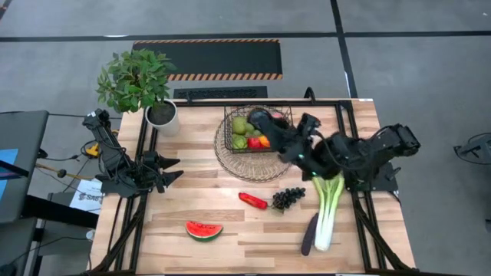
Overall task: Build produce basket
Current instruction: Put the purple mangosteen into the black wire basket
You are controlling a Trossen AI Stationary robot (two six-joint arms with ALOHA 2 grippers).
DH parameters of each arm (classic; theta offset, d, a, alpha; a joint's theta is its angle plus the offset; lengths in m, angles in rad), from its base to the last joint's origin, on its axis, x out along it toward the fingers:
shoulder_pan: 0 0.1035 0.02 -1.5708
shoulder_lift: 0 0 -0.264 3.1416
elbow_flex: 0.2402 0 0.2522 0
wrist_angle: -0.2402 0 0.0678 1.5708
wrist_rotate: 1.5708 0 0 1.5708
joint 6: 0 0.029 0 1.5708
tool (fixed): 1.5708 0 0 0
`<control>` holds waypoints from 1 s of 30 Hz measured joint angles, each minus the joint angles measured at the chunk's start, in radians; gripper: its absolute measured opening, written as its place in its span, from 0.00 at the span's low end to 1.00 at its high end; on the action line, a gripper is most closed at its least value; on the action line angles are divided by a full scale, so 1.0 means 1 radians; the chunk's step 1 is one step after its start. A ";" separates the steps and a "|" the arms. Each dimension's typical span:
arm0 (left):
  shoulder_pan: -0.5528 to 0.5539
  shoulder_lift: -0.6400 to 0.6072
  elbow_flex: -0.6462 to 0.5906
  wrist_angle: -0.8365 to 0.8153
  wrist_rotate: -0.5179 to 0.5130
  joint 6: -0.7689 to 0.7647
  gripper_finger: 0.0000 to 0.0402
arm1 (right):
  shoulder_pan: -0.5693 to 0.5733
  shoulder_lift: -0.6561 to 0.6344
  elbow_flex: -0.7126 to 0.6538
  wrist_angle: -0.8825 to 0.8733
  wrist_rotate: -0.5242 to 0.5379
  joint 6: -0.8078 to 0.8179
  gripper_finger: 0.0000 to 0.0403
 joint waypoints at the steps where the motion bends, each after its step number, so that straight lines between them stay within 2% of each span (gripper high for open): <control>1: 0.000 0.000 0.000 0.000 0.000 0.000 0.85 | -0.013 0.000 0.000 -0.038 0.000 -0.017 0.71; 5: 0.000 0.000 0.000 0.000 0.000 0.000 0.85 | -0.068 0.000 0.000 -0.219 0.008 -0.106 0.71; 10: 0.000 0.000 0.000 0.000 0.000 0.004 0.85 | -0.151 0.001 0.000 -0.557 0.036 -0.120 0.71; 14: 0.000 0.000 0.000 -0.001 0.016 0.007 0.85 | -0.224 0.000 0.000 -0.859 0.027 -0.226 0.71; 24: 0.000 0.000 0.000 -0.001 0.052 0.008 0.85 | -0.298 0.000 0.000 -1.468 0.027 -0.696 0.71; 30: 0.000 0.000 0.000 -0.001 0.052 0.008 0.85 | -0.299 0.000 0.000 -1.652 0.027 -0.940 0.71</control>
